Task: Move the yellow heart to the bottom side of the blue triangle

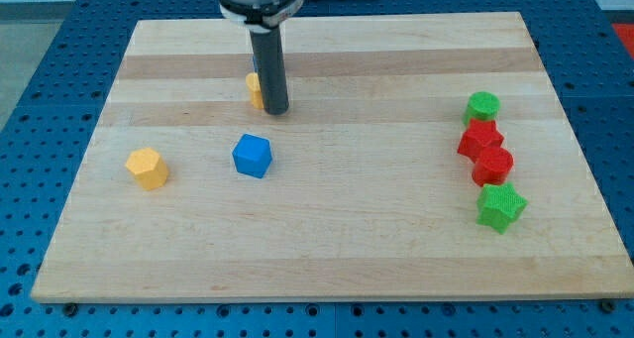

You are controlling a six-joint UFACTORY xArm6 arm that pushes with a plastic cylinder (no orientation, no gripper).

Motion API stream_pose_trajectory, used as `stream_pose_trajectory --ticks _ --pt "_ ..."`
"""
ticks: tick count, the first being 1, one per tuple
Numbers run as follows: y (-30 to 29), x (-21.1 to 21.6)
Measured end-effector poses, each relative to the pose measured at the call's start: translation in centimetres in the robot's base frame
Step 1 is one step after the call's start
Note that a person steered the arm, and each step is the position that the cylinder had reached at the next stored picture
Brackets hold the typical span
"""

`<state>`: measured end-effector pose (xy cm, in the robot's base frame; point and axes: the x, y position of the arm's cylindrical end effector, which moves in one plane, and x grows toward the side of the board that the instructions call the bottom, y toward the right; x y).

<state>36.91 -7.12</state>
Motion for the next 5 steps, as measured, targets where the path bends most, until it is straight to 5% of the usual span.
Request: stream_pose_trajectory --ticks 3,5 --pt "-3.3 1.8" --pt "-4.4 -1.2"
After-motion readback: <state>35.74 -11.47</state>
